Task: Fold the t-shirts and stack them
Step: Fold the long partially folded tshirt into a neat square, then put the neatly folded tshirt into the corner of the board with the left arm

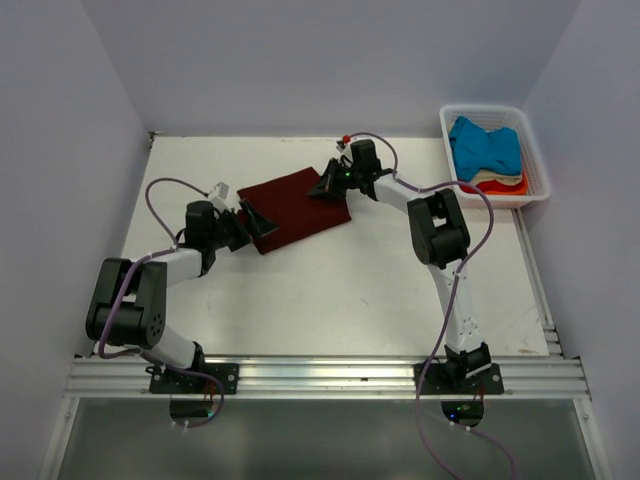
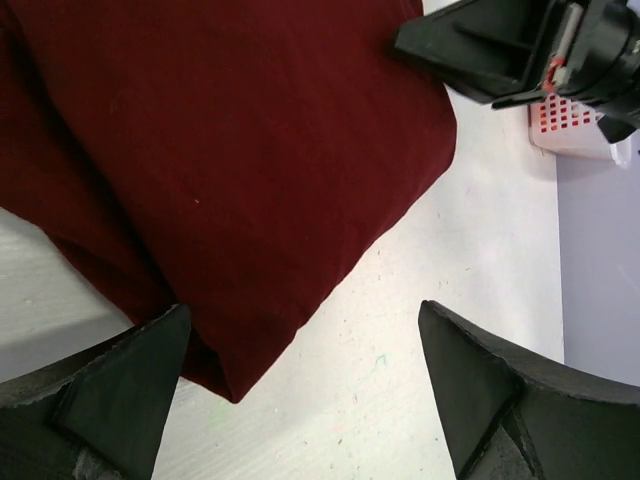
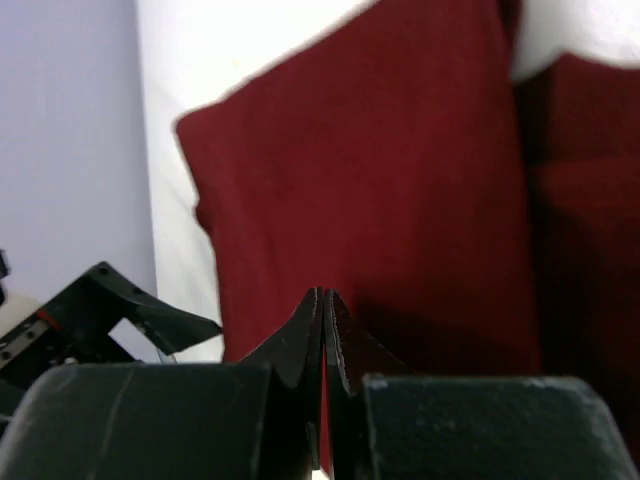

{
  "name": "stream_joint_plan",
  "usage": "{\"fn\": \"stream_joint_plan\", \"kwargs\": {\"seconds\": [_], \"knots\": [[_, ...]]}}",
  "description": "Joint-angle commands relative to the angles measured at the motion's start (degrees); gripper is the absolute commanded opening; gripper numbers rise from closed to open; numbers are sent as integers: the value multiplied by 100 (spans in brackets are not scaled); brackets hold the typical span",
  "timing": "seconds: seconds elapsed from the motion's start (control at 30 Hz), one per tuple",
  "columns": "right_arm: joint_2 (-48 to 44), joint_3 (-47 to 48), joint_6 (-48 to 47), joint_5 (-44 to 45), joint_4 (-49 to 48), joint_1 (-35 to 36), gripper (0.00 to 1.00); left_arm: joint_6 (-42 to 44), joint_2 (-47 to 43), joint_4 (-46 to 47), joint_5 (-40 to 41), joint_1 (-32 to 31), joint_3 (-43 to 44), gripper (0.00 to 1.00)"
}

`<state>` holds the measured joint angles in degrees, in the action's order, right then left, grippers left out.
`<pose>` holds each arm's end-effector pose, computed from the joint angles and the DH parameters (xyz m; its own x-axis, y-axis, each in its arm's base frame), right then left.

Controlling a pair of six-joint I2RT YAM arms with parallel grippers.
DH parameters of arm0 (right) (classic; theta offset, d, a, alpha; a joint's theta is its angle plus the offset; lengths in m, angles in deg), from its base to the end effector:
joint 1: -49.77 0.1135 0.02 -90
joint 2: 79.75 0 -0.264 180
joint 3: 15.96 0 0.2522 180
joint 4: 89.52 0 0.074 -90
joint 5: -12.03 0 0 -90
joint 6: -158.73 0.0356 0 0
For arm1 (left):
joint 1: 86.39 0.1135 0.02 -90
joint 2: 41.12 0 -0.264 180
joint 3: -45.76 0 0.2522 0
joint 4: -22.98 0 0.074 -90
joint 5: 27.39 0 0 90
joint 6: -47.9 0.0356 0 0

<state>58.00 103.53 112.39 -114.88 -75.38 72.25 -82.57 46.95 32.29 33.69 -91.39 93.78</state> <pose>0.4921 0.2268 0.1571 -0.8927 0.2280 -0.3887 -0.2183 0.5357 0.8157 0.2919 -0.0428 0.1613 -0.7056 -0.5085 -0.4934 0.0425 0.6647 -0.7459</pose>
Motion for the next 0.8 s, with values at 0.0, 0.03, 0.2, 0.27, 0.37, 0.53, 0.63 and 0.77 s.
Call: {"fn": "stream_joint_plan", "kwargs": {"seconds": [0.0, 0.03, 0.2, 0.27, 0.37, 0.53, 0.63, 0.77], "knots": [[-82, 88, 196, -177, 225, -16, 0, 13, -71, -29, 185, 25, -16, 100], [-65, 44, 109, -151, 278, -16, 0, 21, -88, -92, 281, 25, -25, 100], [-108, -272, -208, 139, 541, -16, 0, 223, -150, -1090, 948, 25, 116, 100], [-117, -316, -349, 306, 751, -7, 0, 355, -133, -1400, 1256, 25, 229, 100], [-143, -483, -586, 508, 945, -7, 0, 434, 157, -1630, 1460, 34, 361, 100], [-196, -694, -824, 623, 1060, 11, 0, 461, 956, -1605, 1496, 34, 845, 100], [-170, -686, -885, 606, 1139, 20, 0, 391, 1448, -1156, 962, 42, 1073, 100], [-144, -624, -973, 658, 1262, 28, 0, 426, 2239, -1348, 538, 7, 1906, 100]]}}
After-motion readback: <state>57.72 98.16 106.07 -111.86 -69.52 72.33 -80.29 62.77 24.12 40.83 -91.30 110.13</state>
